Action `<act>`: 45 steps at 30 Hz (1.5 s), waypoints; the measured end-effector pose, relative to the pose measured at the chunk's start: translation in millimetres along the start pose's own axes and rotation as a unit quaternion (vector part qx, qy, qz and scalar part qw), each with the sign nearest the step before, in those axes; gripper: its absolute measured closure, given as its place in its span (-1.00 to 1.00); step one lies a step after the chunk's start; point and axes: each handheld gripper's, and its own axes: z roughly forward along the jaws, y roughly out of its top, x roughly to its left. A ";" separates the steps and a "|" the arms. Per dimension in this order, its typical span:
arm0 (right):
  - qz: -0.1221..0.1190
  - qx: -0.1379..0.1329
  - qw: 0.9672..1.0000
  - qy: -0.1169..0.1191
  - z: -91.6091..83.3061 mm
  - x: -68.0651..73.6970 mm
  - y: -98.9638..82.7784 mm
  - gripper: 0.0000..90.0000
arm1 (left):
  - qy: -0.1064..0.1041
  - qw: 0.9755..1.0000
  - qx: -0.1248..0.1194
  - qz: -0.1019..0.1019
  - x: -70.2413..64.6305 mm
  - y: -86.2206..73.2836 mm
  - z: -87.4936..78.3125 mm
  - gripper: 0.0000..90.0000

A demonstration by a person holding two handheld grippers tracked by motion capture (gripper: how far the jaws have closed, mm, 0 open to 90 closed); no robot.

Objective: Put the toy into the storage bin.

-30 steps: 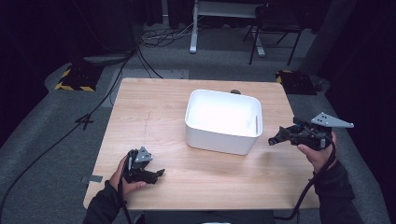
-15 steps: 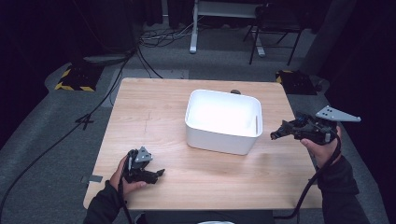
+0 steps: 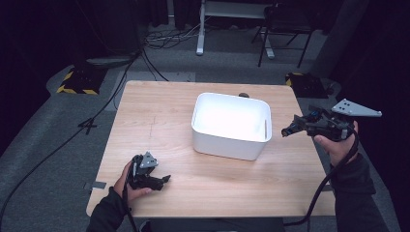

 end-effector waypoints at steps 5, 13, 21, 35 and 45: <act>-0.006 -0.004 1.000 0.005 0.9 2.8 12.7 -0.46 | 0.001 1.000 0.000 0.001 0.0 0.0 -0.1 -0.65; -0.024 -0.006 1.000 0.005 2.8 5.8 26.3 -0.46 | 0.001 1.000 0.000 0.001 0.0 0.0 -0.1 -0.65; -0.026 -0.007 1.000 0.009 8.3 8.6 33.5 -0.46 | 0.001 1.000 0.000 0.001 0.0 0.0 -0.1 -0.65; -0.036 -0.011 0.999 0.019 16.8 11.9 47.4 -0.46 | 0.001 1.000 0.000 0.000 -0.2 -0.1 0.0 -0.65; -0.044 -0.013 0.999 0.027 22.7 18.5 56.4 -0.46 | 0.001 1.000 0.000 0.001 -0.2 -0.1 -0.1 -0.65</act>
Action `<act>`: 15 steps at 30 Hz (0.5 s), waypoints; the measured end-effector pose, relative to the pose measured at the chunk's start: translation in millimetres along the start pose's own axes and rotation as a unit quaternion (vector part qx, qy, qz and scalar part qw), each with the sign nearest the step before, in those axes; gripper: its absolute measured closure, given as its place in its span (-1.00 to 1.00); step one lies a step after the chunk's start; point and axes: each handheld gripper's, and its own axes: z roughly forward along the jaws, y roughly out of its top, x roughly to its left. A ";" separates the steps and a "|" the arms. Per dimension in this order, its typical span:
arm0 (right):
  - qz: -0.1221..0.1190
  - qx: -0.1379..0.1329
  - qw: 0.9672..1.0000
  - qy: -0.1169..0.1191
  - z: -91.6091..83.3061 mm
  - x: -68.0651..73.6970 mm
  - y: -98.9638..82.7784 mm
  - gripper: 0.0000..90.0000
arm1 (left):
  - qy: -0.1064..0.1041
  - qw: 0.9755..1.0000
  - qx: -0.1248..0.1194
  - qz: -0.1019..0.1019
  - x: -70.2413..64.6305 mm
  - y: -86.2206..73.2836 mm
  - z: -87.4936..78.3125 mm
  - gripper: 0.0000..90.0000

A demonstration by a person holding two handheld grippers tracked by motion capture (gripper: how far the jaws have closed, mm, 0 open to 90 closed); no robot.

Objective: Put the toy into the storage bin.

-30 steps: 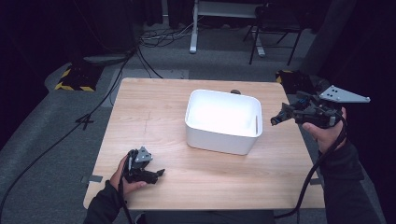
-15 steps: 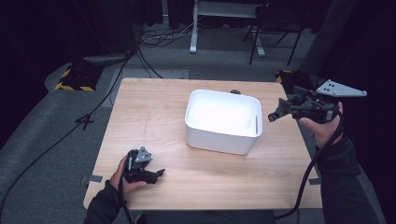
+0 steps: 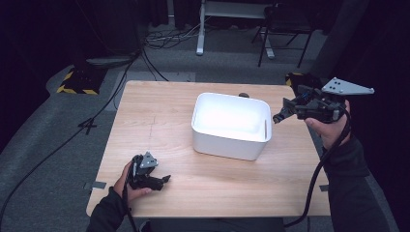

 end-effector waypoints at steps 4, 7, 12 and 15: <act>-0.003 0.004 1.000 0.006 3.8 4.4 4.5 -0.46 | 0.000 1.000 0.000 0.000 0.0 0.0 -0.1 -0.65; -0.006 0.005 1.000 0.012 7.3 8.2 7.6 -0.46 | 0.000 1.000 0.000 0.000 0.0 0.0 -0.1 -0.65; -0.007 0.006 1.000 0.020 13.6 13.1 9.7 -0.46 | 0.000 1.000 0.000 0.000 0.0 0.0 -0.1 -0.65; -0.008 0.006 1.000 0.027 16.9 14.8 10.0 -0.46 | 0.000 1.000 0.000 0.000 0.0 0.0 -0.1 -0.65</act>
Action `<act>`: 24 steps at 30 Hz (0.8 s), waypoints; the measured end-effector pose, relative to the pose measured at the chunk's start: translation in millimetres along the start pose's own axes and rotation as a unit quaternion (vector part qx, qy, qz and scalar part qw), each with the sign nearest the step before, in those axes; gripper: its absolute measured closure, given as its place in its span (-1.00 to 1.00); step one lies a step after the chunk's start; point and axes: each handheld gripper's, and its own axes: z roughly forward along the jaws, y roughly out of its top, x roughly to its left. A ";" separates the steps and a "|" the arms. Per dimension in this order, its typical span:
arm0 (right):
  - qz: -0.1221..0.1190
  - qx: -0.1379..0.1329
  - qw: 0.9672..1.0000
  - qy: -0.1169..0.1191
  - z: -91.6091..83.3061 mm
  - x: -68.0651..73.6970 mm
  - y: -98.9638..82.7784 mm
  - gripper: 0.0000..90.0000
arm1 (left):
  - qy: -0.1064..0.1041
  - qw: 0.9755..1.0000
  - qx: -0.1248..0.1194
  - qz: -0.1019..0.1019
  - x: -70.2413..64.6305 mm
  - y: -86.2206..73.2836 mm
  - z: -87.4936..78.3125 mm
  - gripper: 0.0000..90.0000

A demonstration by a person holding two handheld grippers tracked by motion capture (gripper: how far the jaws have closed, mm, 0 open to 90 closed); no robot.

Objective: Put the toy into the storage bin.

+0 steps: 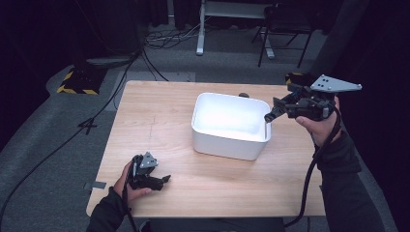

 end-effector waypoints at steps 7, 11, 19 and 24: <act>-0.003 -0.002 1.000 0.017 8.2 1.5 -1.4 -0.46 | 0.000 1.000 0.000 0.000 0.0 0.0 0.0 -0.65; -0.001 0.003 1.000 0.025 14.4 1.5 -3.6 -0.46 | -0.001 1.000 0.000 0.000 0.0 0.0 0.1 -0.65; -0.007 0.017 0.999 0.040 30.7 4.7 -11.2 -0.46 | 0.000 1.000 0.000 0.000 0.0 0.0 0.0 -0.65; -0.007 0.015 0.998 0.058 39.1 5.6 -18.9 -0.46 | 0.000 1.000 0.000 0.000 0.0 0.0 0.0 -0.65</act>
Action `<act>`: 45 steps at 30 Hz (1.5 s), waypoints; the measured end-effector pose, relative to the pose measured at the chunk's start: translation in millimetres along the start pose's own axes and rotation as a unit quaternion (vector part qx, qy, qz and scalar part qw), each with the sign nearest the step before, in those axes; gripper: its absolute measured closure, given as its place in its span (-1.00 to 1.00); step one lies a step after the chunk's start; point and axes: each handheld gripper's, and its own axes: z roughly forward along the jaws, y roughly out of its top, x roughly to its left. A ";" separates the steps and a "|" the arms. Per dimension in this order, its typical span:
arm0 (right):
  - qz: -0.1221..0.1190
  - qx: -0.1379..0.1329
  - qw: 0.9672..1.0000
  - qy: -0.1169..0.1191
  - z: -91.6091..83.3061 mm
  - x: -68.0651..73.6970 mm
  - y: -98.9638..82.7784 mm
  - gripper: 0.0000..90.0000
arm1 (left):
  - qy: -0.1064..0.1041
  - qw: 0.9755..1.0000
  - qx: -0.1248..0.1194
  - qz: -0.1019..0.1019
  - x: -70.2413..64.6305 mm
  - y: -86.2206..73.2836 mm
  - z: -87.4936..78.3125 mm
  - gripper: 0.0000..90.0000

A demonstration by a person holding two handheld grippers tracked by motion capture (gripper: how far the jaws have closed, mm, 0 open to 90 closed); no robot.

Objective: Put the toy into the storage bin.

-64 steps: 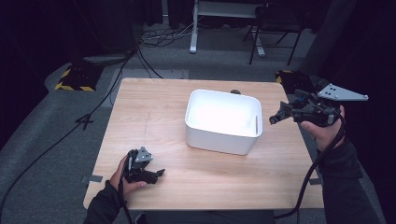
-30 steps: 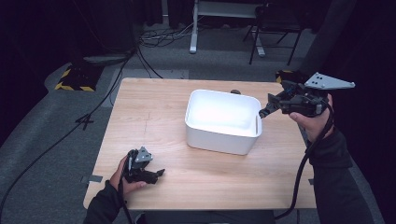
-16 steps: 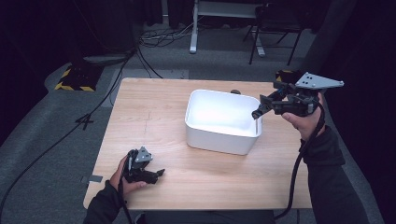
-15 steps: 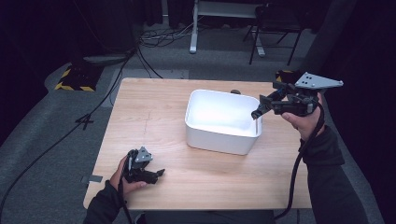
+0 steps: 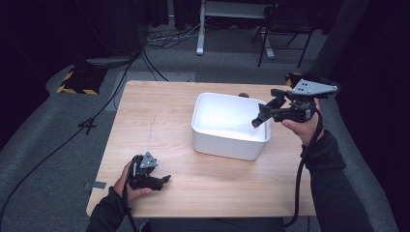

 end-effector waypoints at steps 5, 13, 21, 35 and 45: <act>-0.001 0.012 1.000 0.010 8.5 -0.8 -8.6 -0.46 | 0.000 1.000 0.000 0.000 0.0 0.0 0.0 -0.65; -0.002 0.026 0.999 0.033 20.5 0.6 -23.7 -0.46 | 0.000 1.000 0.000 0.001 0.0 0.0 -0.1 -0.65; -0.007 0.046 0.998 0.048 30.1 1.0 -36.5 -0.46 | 0.000 1.000 0.000 0.001 -0.1 -0.1 -0.1 -0.65; -0.017 0.087 0.994 0.063 34.9 -2.1 -53.2 -0.46 | 0.000 1.000 0.001 0.000 -0.3 -0.1 -0.1 -0.65; -0.030 0.119 0.991 0.052 36.0 -0.5 -58.9 -0.46 | 0.001 1.000 0.001 0.000 -0.2 -0.1 -0.2 -0.65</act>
